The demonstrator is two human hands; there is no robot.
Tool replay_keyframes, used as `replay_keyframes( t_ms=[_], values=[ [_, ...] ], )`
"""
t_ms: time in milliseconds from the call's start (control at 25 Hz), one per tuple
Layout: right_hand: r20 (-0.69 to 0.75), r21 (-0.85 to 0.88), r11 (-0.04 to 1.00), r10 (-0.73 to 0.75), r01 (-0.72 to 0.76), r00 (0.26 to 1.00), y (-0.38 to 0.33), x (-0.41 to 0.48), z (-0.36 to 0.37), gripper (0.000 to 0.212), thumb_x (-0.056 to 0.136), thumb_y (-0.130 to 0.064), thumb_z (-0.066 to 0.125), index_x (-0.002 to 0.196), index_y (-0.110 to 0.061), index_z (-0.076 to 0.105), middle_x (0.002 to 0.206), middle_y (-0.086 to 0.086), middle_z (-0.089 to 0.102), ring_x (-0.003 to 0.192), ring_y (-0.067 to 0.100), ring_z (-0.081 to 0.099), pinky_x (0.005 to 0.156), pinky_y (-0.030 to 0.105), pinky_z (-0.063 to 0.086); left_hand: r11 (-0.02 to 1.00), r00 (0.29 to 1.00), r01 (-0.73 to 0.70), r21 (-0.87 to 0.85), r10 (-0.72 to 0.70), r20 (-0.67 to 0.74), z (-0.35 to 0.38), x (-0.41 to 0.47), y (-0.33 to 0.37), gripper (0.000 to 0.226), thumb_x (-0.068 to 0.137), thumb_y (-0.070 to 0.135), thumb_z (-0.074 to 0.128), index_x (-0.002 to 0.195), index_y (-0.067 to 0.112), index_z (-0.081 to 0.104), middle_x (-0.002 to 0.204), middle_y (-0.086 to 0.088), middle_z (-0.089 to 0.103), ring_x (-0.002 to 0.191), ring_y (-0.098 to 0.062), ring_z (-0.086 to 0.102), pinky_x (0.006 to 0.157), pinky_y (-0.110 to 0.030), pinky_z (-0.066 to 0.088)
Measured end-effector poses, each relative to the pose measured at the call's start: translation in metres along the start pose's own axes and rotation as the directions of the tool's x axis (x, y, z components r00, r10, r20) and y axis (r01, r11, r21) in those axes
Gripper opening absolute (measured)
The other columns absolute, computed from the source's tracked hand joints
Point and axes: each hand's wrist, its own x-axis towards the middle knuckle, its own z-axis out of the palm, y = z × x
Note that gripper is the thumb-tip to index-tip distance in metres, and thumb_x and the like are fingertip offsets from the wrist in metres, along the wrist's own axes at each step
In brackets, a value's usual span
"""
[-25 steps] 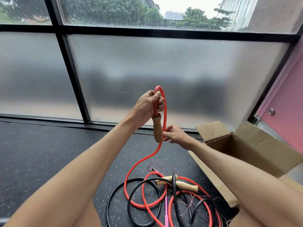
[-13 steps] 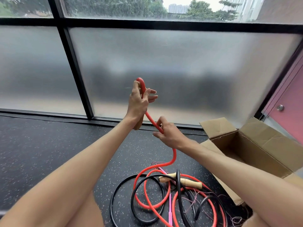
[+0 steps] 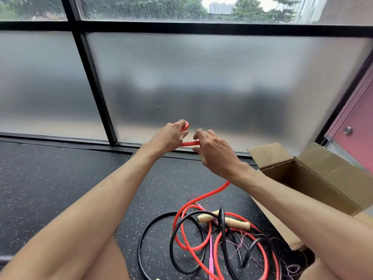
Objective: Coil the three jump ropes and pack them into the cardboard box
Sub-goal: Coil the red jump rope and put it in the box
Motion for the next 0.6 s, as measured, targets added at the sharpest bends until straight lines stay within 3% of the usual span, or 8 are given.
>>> replay_keyframes(
  t_ms=[80,200,240,360,480,600],
  values=[
    [-0.088,0.043,0.999,0.006,-0.002,0.996,0.003,-0.001,-0.004,0.017,0.092,-0.011,0.067,0.096,-0.009,0.05,0.084,0.005,0.057,0.074,0.017,0.045,0.059,0.038,0.051,0.998,0.997,0.054,-0.032,-0.052,0.054,-0.005,0.002,0.002,0.026,0.101,0.036,0.047,0.117,0.019,0.059,0.11,-0.005,0.067,0.094,-0.026,0.063,0.084,-0.035,0.052],
    [-0.2,0.052,0.995,0.096,-0.087,0.975,0.009,0.0,-0.005,0.016,0.094,-0.014,0.065,0.091,-0.008,0.05,0.084,0.005,0.052,0.074,0.018,0.045,0.058,0.039,0.049,0.959,0.974,0.168,-0.23,-0.126,0.186,-0.009,-0.001,0.013,0.022,0.105,0.028,0.048,0.1,0.011,0.06,0.066,-0.005,0.06,0.046,-0.017,0.054,0.047,-0.026,0.045],
    [-0.221,0.053,0.99,0.137,-0.129,0.965,0.01,0.003,-0.005,0.018,0.093,-0.016,0.068,0.091,-0.008,0.052,0.085,0.005,0.051,0.075,0.02,0.047,0.059,0.037,0.048,0.921,0.959,0.213,-0.327,-0.134,0.249,-0.011,-0.002,0.015,0.023,0.105,0.027,0.047,0.095,0.009,0.059,0.059,-0.006,0.056,0.038,-0.015,0.049,0.042,-0.025,0.041],
    [-0.264,0.128,0.971,0.227,-0.2,0.937,0.014,0.01,-0.009,0.015,0.09,-0.018,0.071,0.088,-0.009,0.059,0.085,0.004,0.053,0.073,0.021,0.051,0.061,0.035,0.047,0.768,0.923,0.26,-0.585,-0.021,0.383,-0.021,-0.006,0.014,0.025,0.106,0.022,0.046,0.092,0.004,0.058,0.057,-0.009,0.052,0.039,-0.018,0.046,0.047,-0.029,0.04],
    [-0.276,0.314,0.935,0.255,-0.164,0.927,0.02,0.013,-0.014,0.01,0.095,-0.013,0.063,0.085,-0.009,0.063,0.077,0.001,0.063,0.067,0.021,0.057,0.065,0.041,0.051,0.63,0.917,0.206,-0.749,0.143,0.372,-0.037,-0.012,0.014,0.024,0.106,0.019,0.044,0.095,0.002,0.057,0.062,-0.014,0.053,0.05,-0.024,0.052,0.054,-0.033,0.045],
    [-0.166,0.557,0.808,0.334,-0.191,0.928,0.021,0.021,-0.02,0.021,0.099,-0.01,0.054,0.081,-0.008,0.065,0.061,0.003,0.061,0.054,0.019,0.056,0.059,0.038,0.051,0.581,0.921,0.139,-0.802,0.221,0.319,-0.046,-0.013,0.012,0.027,0.107,0.017,0.04,0.098,-0.001,0.058,0.063,-0.015,0.056,0.057,-0.028,0.058,0.063,-0.034,0.052]
  ],
)
